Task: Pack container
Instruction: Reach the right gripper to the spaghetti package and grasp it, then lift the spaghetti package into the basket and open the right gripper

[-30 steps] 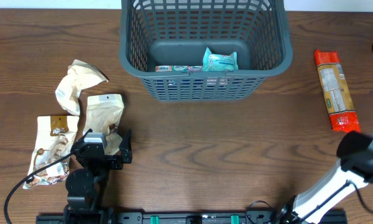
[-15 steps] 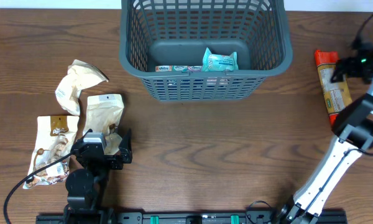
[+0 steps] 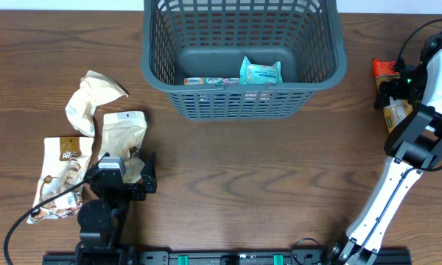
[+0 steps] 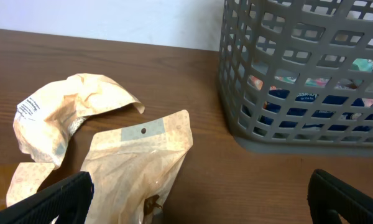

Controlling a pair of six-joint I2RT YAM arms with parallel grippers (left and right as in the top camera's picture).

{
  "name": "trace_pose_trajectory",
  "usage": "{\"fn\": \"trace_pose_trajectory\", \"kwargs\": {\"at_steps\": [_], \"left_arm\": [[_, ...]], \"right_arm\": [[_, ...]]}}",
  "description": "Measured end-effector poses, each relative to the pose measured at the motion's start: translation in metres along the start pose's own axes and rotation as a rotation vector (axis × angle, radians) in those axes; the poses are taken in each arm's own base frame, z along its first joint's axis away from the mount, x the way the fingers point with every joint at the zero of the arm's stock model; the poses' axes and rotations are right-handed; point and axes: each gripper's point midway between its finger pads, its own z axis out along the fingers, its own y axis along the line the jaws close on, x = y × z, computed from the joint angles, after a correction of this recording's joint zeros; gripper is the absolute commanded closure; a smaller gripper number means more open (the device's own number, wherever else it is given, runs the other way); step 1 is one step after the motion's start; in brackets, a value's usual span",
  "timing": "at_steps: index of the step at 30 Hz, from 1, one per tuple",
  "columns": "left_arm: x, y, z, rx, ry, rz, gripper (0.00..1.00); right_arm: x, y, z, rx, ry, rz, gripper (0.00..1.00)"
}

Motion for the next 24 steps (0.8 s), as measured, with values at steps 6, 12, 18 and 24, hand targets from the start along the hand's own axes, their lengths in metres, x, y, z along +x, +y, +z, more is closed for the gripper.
{"fn": "trace_pose_trajectory", "kwargs": {"at_steps": [6, 12, 18, 24], "left_arm": [[0.0, 0.0, 0.0, 0.0, 0.0, 0.0, 0.01], [0.0, 0.0, 0.0, 0.0, 0.0, 0.0, 0.01], [0.0, 0.0, 0.0, 0.0, 0.0, 0.0, 0.01], [0.0, 0.0, 0.0, 0.0, 0.0, 0.0, 0.01]], "right_arm": [[-0.004, 0.001, 0.005, -0.006, -0.017, 0.001, 0.07], [-0.002, 0.004, 0.005, -0.015, -0.018, -0.002, 0.48], [-0.003, 0.016, 0.002, -0.05, -0.023, -0.008, 0.75], [-0.015, 0.043, -0.006, -0.07, -0.044, -0.052, 0.93]]}}
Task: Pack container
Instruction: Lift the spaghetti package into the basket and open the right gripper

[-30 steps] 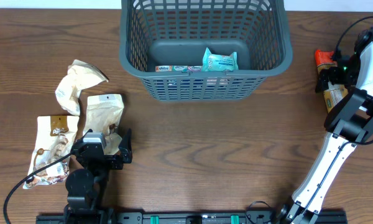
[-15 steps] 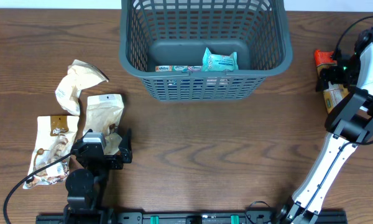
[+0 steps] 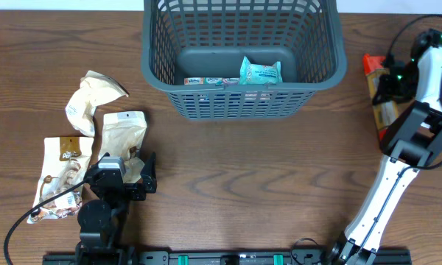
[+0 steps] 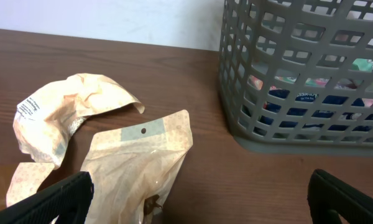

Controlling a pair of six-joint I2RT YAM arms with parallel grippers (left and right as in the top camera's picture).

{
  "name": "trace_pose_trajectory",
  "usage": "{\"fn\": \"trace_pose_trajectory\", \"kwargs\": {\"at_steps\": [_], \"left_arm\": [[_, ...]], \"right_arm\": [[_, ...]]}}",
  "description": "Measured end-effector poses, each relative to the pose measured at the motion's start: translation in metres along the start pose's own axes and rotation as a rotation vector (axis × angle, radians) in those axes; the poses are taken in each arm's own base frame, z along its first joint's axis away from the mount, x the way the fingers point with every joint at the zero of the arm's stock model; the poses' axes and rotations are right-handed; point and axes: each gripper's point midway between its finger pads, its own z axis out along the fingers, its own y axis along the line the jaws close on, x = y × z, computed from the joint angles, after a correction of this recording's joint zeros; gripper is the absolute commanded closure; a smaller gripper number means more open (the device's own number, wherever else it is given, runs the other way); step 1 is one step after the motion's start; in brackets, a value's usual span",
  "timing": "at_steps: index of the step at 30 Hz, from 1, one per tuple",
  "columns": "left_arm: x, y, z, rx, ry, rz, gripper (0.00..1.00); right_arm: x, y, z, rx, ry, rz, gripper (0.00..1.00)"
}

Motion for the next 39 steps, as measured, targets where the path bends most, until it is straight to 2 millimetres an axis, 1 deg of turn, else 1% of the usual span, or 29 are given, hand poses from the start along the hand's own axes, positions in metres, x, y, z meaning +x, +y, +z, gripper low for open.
{"fn": "trace_pose_trajectory", "kwargs": {"at_steps": [1, 3, 4, 6, 8, 9, 11, 12, 13, 14, 15, 16, 17, 18, 19, 21, 22, 24, 26, 29, 33, 35, 36, 39], "left_arm": [[0.0, 0.0, 0.0, 0.0, 0.0, 0.0, 0.01], [0.0, 0.0, 0.0, 0.0, 0.0, 0.0, 0.01], [0.0, 0.0, 0.0, 0.0, 0.0, 0.0, 0.01], [0.0, 0.0, 0.0, 0.0, 0.0, 0.0, 0.01], [0.0, 0.0, 0.0, 0.0, 0.0, 0.0, 0.01], [0.0, 0.0, 0.0, 0.0, 0.0, 0.0, 0.01], [0.0, 0.0, 0.0, 0.0, 0.0, 0.0, 0.01], [0.0, 0.0, 0.0, 0.0, 0.0, 0.0, 0.01], [0.0, 0.0, 0.0, 0.0, 0.0, 0.0, 0.01], [0.0, 0.0, 0.0, 0.0, 0.0, 0.0, 0.01], [0.0, 0.0, 0.0, 0.0, 0.0, 0.0, 0.01], [0.0, 0.0, 0.0, 0.0, 0.0, 0.0, 0.01], [0.0, 0.0, 0.0, 0.0, 0.0, 0.0, 0.01], [0.0, 0.0, 0.0, 0.0, 0.0, 0.0, 0.01], [0.0, 0.0, 0.0, 0.0, 0.0, 0.0, 0.02], [0.0, 0.0, 0.0, 0.0, 0.0, 0.0, 0.01], [0.0, 0.0, 0.0, 0.0, 0.0, 0.0, 0.01], [0.0, 0.0, 0.0, 0.0, 0.0, 0.0, 0.01], [0.0, 0.0, 0.0, 0.0, 0.0, 0.0, 0.01], [0.0, 0.0, 0.0, 0.0, 0.0, 0.0, 0.01], [0.0, 0.0, 0.0, 0.0, 0.0, 0.0, 0.01], [0.0, 0.0, 0.0, 0.0, 0.0, 0.0, 0.01], [0.0, 0.0, 0.0, 0.0, 0.0, 0.0, 0.01], [0.0, 0.0, 0.0, 0.0, 0.0, 0.0, 0.01]], "right_arm": [[-0.007, 0.008, -0.004, 0.0, -0.016, -0.012, 0.96], [-0.022, 0.022, -0.015, 0.006, -0.062, -0.036, 0.97], [-0.031, 0.03, -0.024, 0.013, -0.095, -0.049, 0.99], [-0.05, 0.043, -0.048, 0.032, -0.18, -0.073, 0.99], [-0.07, 0.057, -0.086, 0.059, -0.297, -0.098, 0.99], [-0.078, 0.064, -0.11, 0.076, -0.364, -0.111, 0.99], [-0.09, 0.078, -0.169, 0.11, -0.515, -0.132, 0.99], [-0.092, 0.087, -0.207, 0.13, -0.61, -0.143, 0.99], [-0.091, 0.094, -0.238, 0.145, -0.682, -0.152, 0.99], [-0.085, 0.104, -0.276, 0.162, -0.767, -0.166, 0.99], [-0.076, 0.113, -0.31, 0.176, -0.837, -0.178, 0.99], [-0.067, 0.122, -0.337, 0.187, -0.894, -0.19, 0.99], [-0.053, 0.134, -0.369, 0.198, -0.962, -0.208, 0.99], [-0.042, 0.143, -0.391, 0.206, -1.01, -0.225, 0.99], [-0.028, 0.157, -0.415, 0.212, -1.062, -0.251, 0.99], [-0.007, 0.184, -0.443, 0.216, -1.127, -0.317, 0.99], [0.003, 0.202, -0.454, 0.211, -1.152, -0.367, 0.99], [0.01, 0.23, -0.459, 0.194, -1.167, -0.447, 0.99], [0.011, 0.261, -0.454, 0.17, -1.162, -0.537, 0.99], [0.006, 0.306, -0.431, 0.138, -1.117, -0.67, 0.99], [0.002, 0.358, -0.398, 0.116, -1.052, -0.848, 0.99], [0.003, 0.38, -0.384, 0.115, -1.023, -0.938, 0.99], [0.007, 0.395, -0.375, 0.115, -1.0, -1.003, 0.99], [0.016, 0.423, -0.356, 0.118, -0.953, -1.144, 0.99]]}}
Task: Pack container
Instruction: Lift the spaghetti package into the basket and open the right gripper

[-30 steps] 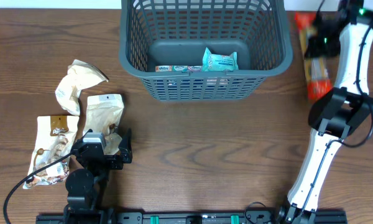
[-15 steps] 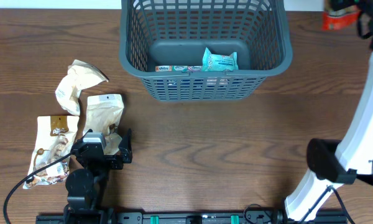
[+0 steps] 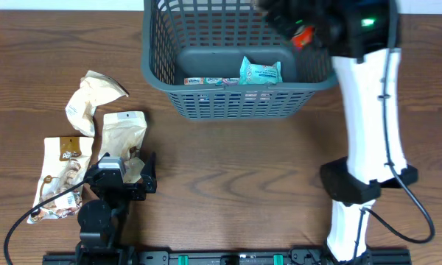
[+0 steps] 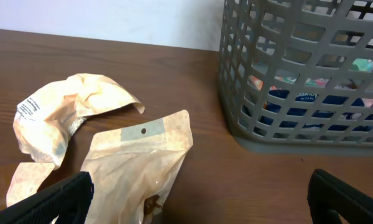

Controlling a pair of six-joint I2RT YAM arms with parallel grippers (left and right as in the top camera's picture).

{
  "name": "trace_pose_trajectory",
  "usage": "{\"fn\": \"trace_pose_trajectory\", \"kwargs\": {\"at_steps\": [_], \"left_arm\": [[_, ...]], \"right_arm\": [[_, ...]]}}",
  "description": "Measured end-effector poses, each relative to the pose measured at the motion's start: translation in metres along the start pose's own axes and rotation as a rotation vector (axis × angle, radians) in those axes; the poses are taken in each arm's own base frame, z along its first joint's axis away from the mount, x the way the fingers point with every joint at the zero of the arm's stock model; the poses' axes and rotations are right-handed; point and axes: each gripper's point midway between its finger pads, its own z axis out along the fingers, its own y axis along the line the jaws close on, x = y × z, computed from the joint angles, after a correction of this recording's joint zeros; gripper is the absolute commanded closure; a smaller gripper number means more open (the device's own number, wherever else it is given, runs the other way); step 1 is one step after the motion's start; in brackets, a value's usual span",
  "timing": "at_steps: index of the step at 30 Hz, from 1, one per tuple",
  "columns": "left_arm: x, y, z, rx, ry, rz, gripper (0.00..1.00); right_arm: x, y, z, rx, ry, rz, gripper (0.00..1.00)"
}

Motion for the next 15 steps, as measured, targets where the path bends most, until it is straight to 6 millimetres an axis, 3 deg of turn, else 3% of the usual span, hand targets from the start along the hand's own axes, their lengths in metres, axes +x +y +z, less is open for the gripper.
{"fn": "trace_pose_trajectory", "kwargs": {"at_steps": [4, 7, 12, 15], "left_arm": [[0.0, 0.0, 0.0, 0.0, 0.0, 0.0, 0.01], [0.0, 0.0, 0.0, 0.0, 0.0, 0.0, 0.01], [0.0, 0.0, 0.0, 0.0, 0.0, 0.0, 0.01], [0.0, 0.0, 0.0, 0.0, 0.0, 0.0, 0.01]], "right_arm": [[-0.006, 0.036, 0.03, -0.098, 0.024, -0.113, 0.99], [0.009, 0.053, 0.06, -0.167, 0.081, -0.139, 0.99], [0.063, 0.081, 0.12, -0.294, 0.251, -0.132, 0.99], [0.093, 0.097, 0.149, -0.352, 0.34, -0.127, 0.92]]}}
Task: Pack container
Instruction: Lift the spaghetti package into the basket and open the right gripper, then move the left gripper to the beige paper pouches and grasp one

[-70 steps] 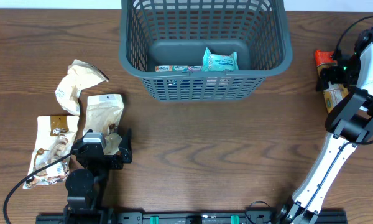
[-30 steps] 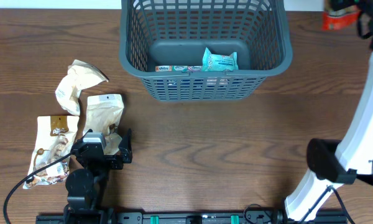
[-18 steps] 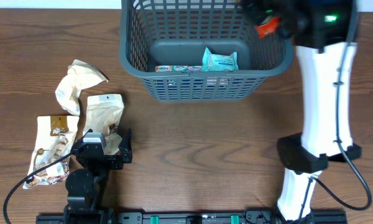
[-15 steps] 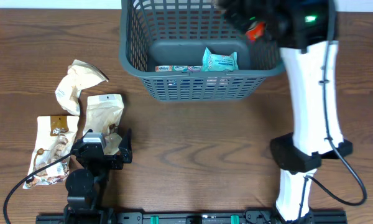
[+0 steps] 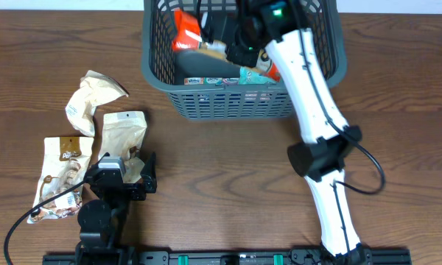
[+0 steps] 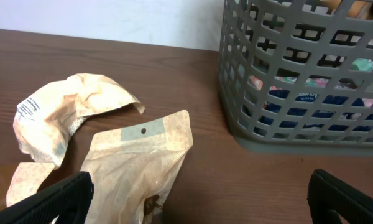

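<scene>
The grey mesh basket stands at the back middle of the table, and in the left wrist view the basket fills the upper right. My right gripper reaches over its left half, shut on an orange-red packet. A teal packet lies on the basket floor, partly under the arm. My left gripper rests open at the front left, and one of its fingers touches a beige pouch with a hang hole.
A crumpled beige bag and a brown printed pouch lie left of the beige pouch. The white right arm stretches from the table's front across the basket's right wall.
My right gripper has moved left with the orange-red packet, from the basket's back right corner to over its left half. The left arm and the pouches have not moved.
My right gripper was shut on the orange-red packet at the table's right edge. Then it held it slightly further left and back. Later it was over the basket's right back corner, and now it is over the basket's left half. The left gripper stayed open throughout.
</scene>
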Controlling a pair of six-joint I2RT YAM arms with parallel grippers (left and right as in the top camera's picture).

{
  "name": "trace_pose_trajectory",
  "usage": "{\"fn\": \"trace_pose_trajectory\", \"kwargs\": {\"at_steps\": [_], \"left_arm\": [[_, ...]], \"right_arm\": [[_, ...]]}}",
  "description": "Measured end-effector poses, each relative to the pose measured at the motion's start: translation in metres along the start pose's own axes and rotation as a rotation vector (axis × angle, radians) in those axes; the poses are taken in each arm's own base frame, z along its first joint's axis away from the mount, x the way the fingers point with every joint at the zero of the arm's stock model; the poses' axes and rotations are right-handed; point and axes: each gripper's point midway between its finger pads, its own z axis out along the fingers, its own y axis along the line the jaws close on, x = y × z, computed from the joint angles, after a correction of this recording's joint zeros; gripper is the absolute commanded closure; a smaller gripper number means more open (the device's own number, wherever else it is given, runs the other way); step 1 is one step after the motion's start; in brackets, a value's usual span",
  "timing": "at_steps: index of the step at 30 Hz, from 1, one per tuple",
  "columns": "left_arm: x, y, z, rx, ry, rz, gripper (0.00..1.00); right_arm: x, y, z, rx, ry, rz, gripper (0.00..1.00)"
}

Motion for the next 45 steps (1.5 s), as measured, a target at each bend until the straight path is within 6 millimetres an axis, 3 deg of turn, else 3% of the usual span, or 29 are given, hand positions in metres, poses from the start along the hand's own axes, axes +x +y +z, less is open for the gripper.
{"fn": "trace_pose_trajectory", "kwargs": {"at_steps": [1, 4, 7, 9, 12, 13, 16, 18, 20, 23, 24, 27, 29, 31, 34, 37, 41, 45], "left_arm": [[0.0, 0.0, 0.0, 0.0, 0.0, 0.0, 0.01], [0.0, 0.0, 0.0, 0.0, 0.0, 0.0, 0.01], [0.0, 0.0, 0.0, 0.0, 0.0, 0.0, 0.01], [0.0, 0.0, 0.0, 0.0, 0.0, 0.0, 0.01], [0.0, 0.0, 0.0, 0.0, 0.0, 0.0, 0.02], [0.0, 0.0, 0.0, 0.0, 0.0, 0.0, 0.01], [0.0, 0.0, 0.0, 0.0, 0.0, 0.0, 0.01], [0.0, 0.0, 0.0, 0.0, 0.0, 0.0, 0.01], [0.0, 0.0, 0.0, 0.0, 0.0, -0.006, 0.01], [0.004, 0.001, -0.003, -0.007, 0.041, -0.021, 0.01], [0.004, 0.001, -0.006, -0.016, 0.069, -0.026, 0.02], [-0.016, 0.005, -0.02, -0.063, 0.136, -0.03, 0.01], [-0.043, 0.007, -0.031, -0.103, 0.171, -0.028, 0.01], [-0.073, 0.01, -0.038, -0.143, 0.201, -0.027, 0.01], [-0.117, 0.015, -0.041, -0.207, 0.28, -0.031, 0.01], [-0.146, 0.021, -0.035, -0.262, 0.417, -0.037, 0.01], [-0.153, 0.027, -0.021, -0.308, 0.641, -0.04, 0.01], [-0.137, 0.031, 0.002, -0.324, 0.819, -0.039, 0.02]], "right_arm": [[0.005, 0.002, 0.011, -0.014, 0.025, 0.0, 0.79], [0.013, 0.002, 0.027, -0.027, 0.062, 0.007, 0.67], [0.012, 0.001, 0.027, -0.024, 0.056, 0.013, 0.52], [0.009, -0.002, 0.022, -0.012, 0.042, 0.021, 0.21], [0.006, -0.003, 0.015, 0.0, 0.028, 0.025, 0.13], [0.004, -0.005, 0.01, 0.009, 0.02, 0.027, 0.01], [-0.006, -0.015, -0.015, 0.07, -0.034, 0.027, 0.01], [-0.016, -0.029, -0.046, 0.15, -0.101, 0.027, 0.01], [-0.023, -0.048, -0.093, 0.254, -0.184, 0.046, 0.01], [-0.011, -0.082, -0.187, 0.453, -0.323, 0.146, 0.01], [0.002, -0.093, -0.221, 0.522, -0.362, 0.201, 0.01], [0.078, -0.119, -0.319, 0.728, -0.423, 0.44, 0.01], [0.139, -0.124, -0.364, 0.833, -0.415, 0.624, 0.01], [0.188, -0.119, -0.381, 0.868, -0.381, 0.785, 0.01], [0.24, -0.109, -0.372, 0.824, -0.317, 0.989, 0.01], [0.279, -0.102, -0.339, 0.715, -0.238, 1.155, 0.01], [0.316, -0.099, -0.285, 0.559, -0.123, 1.304, 0.01], [0.335, -0.099, -0.23, 0.416, -0.034, 1.379, 0.01]]}}
